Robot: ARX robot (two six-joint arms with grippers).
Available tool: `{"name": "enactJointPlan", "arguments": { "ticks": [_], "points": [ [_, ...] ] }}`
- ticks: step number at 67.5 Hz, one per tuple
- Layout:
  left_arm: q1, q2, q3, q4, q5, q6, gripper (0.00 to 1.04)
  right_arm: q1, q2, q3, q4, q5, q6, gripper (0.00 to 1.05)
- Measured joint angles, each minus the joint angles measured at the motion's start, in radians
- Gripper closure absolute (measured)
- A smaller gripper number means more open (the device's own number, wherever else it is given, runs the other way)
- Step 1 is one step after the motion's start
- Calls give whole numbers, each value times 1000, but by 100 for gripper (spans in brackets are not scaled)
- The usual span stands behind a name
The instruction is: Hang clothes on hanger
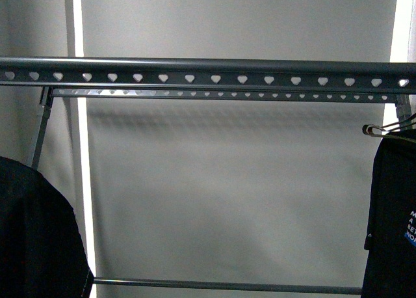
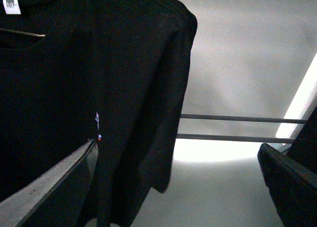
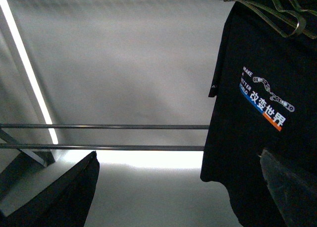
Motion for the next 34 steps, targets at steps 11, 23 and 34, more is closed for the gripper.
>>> {"name": "enactJointPlan", "arguments": {
  "ticks": [11, 23, 34],
  "points": [
    [0, 0, 0, 0, 0, 0, 7, 0, 0, 0, 0, 0, 0, 7],
    [45, 48, 2, 81, 156, 14, 7, 0, 0, 0, 0, 0, 0, 7],
    [113, 439, 183, 224, 53, -193, 7, 0, 0, 0, 0, 2, 0, 7]
  ]
}}
